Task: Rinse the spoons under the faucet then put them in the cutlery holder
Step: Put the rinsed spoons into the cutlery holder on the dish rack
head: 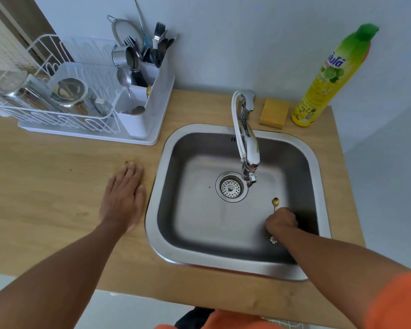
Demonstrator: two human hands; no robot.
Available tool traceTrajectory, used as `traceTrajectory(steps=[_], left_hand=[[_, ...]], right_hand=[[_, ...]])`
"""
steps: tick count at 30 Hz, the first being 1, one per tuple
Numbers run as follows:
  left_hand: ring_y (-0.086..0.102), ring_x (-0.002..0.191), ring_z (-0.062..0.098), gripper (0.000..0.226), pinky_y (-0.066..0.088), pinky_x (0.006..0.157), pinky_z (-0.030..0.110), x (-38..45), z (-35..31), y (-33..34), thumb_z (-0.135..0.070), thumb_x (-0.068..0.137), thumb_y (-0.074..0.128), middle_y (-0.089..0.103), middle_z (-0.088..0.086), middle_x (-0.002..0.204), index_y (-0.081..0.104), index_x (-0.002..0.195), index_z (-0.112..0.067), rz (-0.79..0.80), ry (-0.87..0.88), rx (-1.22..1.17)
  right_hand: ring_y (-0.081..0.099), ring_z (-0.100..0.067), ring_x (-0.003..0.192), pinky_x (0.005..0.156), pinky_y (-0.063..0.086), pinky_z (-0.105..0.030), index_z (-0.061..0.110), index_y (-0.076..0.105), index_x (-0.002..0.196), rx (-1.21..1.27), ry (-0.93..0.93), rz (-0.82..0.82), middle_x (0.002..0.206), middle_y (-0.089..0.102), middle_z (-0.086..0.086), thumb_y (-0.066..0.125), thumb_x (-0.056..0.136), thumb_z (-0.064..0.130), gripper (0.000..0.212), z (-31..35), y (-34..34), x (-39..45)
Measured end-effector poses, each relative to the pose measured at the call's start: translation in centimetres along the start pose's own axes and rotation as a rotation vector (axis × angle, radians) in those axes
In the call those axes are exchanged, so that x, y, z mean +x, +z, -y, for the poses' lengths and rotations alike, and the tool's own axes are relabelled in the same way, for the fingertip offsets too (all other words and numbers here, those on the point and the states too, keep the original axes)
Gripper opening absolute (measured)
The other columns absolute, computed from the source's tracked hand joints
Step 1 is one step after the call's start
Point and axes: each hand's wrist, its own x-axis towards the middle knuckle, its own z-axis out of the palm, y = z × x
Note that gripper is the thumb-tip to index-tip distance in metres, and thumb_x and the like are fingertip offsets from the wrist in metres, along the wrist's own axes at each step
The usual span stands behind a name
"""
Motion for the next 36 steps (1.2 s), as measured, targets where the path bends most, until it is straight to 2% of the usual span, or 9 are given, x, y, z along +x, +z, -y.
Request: traceTrajectory(steps=[4, 7, 10, 13, 18, 22, 24, 28, 36], left_hand=[[0.006, 0.159, 0.013, 0.065, 0.006, 0.13, 0.043, 0.1, 0.0, 0.0, -0.04, 0.102, 0.022, 0.017, -0.001, 0.172, 0.028, 0.162, -0.017, 0.029, -0.001, 0.021], [0.002, 0.159, 0.013, 0.066, 0.004, 0.13, 0.043, 0.2, 0.2, 0.1, -0.041, 0.102, 0.018, 0.013, -0.001, 0.172, 0.024, 0.163, -0.018, 0.041, 0.006, 0.048], [-0.002, 0.159, 0.012, 0.066, 0.003, 0.13, 0.043, 0.2, 0.3, 0.1, -0.042, 0.102, 0.015, 0.009, -0.002, 0.172, 0.018, 0.164, -0.02, 0.058, 0.005, 0.071], [-0.003, 0.159, 0.013, 0.066, 0.003, 0.13, 0.043, 0.2, 0.2, 0.1, -0.042, 0.103, 0.014, 0.007, -0.002, 0.173, 0.016, 0.165, -0.02, 0.069, 0.004, 0.087], [0.0, 0.159, 0.015, 0.071, 0.002, 0.13, 0.043, 0.1, 0.0, -0.1, -0.045, 0.1, 0.007, 0.009, -0.001, 0.172, 0.017, 0.164, -0.019, 0.066, 0.013, 0.087], [-0.002, 0.159, 0.015, 0.072, -0.001, 0.13, 0.042, 0.1, 0.1, -0.1, -0.046, 0.099, 0.003, 0.008, -0.001, 0.173, 0.016, 0.165, -0.02, 0.069, 0.019, 0.105], [-0.003, 0.159, 0.015, 0.073, -0.003, 0.129, 0.04, 0.2, 0.2, 0.0, -0.046, 0.098, 0.0, 0.006, -0.002, 0.173, 0.014, 0.165, -0.021, 0.075, 0.015, 0.121], [-0.005, 0.159, 0.013, 0.074, -0.007, 0.129, 0.038, 0.2, 0.1, 0.1, -0.046, 0.097, -0.002, 0.003, -0.003, 0.173, 0.011, 0.165, -0.021, 0.078, 0.007, 0.131], [-0.009, 0.158, 0.014, 0.071, -0.003, 0.13, 0.041, 0.2, 0.1, 0.2, -0.046, 0.099, 0.0, 0.0, -0.004, 0.172, 0.009, 0.165, -0.023, 0.075, 0.012, 0.126]], right_hand=[[0.07, -0.036, 0.101, 0.074, 0.054, -0.034, -0.001, 0.066, 0.11, -0.053, -0.06, 0.021, 0.112, 0.071, -0.02, 0.06, 0.093, 0.012, 0.023, 0.2, 0.0, -0.6], [0.068, -0.032, 0.1, 0.076, 0.051, -0.031, 0.006, 0.065, 0.11, -0.129, -0.143, 0.056, 0.114, 0.069, -0.016, 0.052, 0.093, 0.018, 0.025, 0.4, 0.0, -1.6], [0.065, -0.029, 0.099, 0.075, 0.045, -0.032, 0.014, 0.061, 0.109, -0.197, -0.25, 0.042, 0.116, 0.068, -0.009, 0.046, 0.093, 0.026, 0.024, 1.7, 0.7, -3.8], [0.067, -0.031, 0.099, 0.074, 0.043, -0.035, 0.017, 0.051, 0.1, -0.204, -0.418, 0.006, 0.109, 0.069, -0.007, 0.044, 0.093, 0.029, 0.016, 4.8, 2.3, -6.9], [0.066, -0.031, 0.08, 0.066, 0.041, -0.035, 0.022, 0.048, 0.093, 0.019, -0.757, -0.074, 0.076, 0.061, 0.004, 0.045, 0.094, 0.036, 0.014, 12.2, 3.0, -12.5], [0.054, -0.028, 0.07, 0.064, 0.039, -0.036, 0.026, 0.045, 0.087, 0.216, -0.936, -0.161, 0.075, 0.054, 0.009, 0.047, 0.092, 0.037, 0.012, 18.9, 0.2, -15.9], [0.055, -0.026, 0.072, 0.065, 0.041, -0.036, 0.025, 0.046, 0.087, 0.292, -0.98, -0.211, 0.076, 0.056, 0.009, 0.047, 0.092, 0.037, 0.013, 21.9, -1.9, -16.9], [0.052, -0.023, 0.068, 0.06, 0.033, -0.034, 0.024, 0.048, 0.087, 0.399, -1.045, -0.321, 0.072, 0.055, 0.008, 0.047, 0.094, 0.033, 0.011, 27.1, -6.5, -17.9], [0.057, -0.024, 0.074, 0.063, 0.038, -0.032, 0.024, 0.055, 0.092, 0.447, -1.161, -0.461, 0.082, 0.063, 0.007, 0.052, 0.095, 0.035, 0.012, 34.5, -13.2, -19.4]])
